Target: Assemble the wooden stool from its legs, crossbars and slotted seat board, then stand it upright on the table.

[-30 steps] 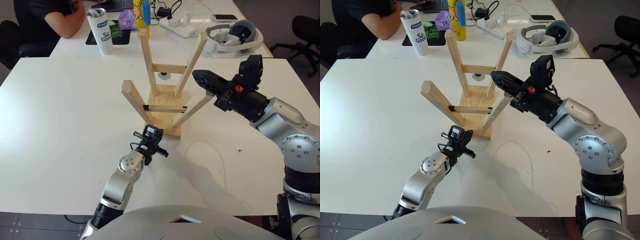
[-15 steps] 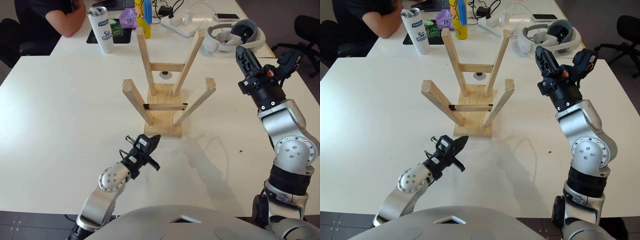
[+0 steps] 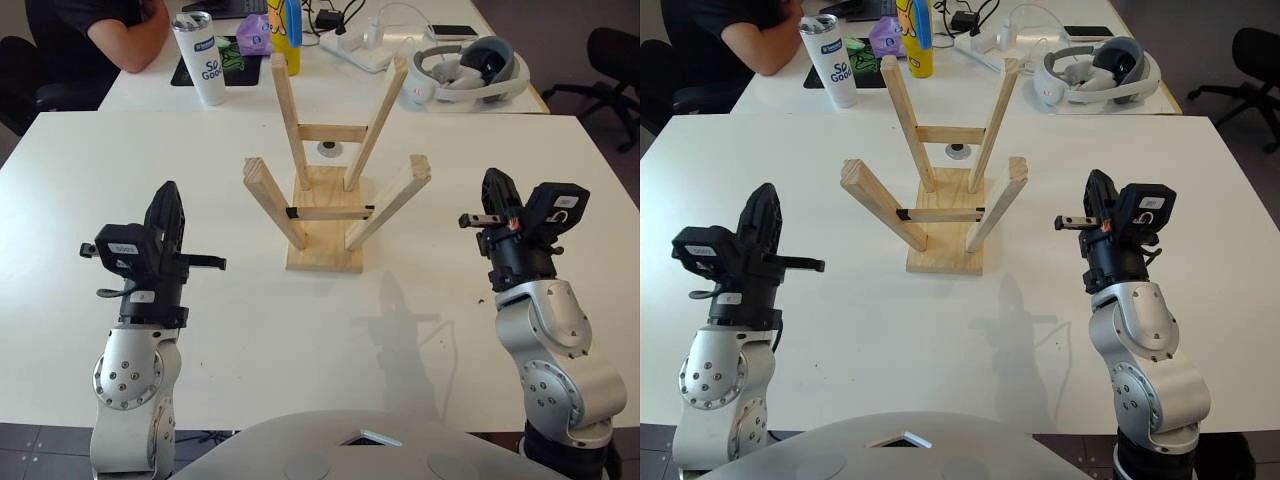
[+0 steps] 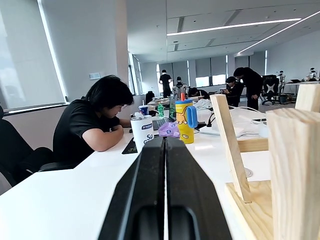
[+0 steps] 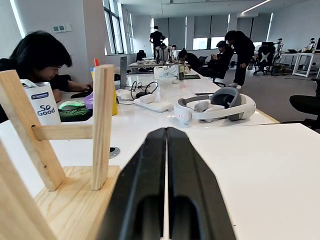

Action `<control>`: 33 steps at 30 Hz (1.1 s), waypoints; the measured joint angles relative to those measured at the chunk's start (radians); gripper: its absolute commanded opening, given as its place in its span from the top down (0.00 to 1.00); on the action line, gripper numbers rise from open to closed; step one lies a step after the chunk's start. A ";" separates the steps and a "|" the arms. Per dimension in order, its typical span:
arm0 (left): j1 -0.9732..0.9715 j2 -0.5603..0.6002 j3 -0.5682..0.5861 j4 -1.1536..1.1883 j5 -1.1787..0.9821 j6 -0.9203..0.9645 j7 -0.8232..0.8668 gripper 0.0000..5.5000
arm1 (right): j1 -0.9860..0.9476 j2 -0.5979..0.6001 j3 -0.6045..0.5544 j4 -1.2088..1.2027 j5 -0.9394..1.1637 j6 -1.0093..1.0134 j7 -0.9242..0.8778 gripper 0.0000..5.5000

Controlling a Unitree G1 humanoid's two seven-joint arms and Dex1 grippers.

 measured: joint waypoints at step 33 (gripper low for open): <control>-0.237 0.104 0.151 0.185 0.149 0.007 -0.006 1.00 | -0.031 -0.028 0.224 0.084 -0.106 0.134 0.363 1.00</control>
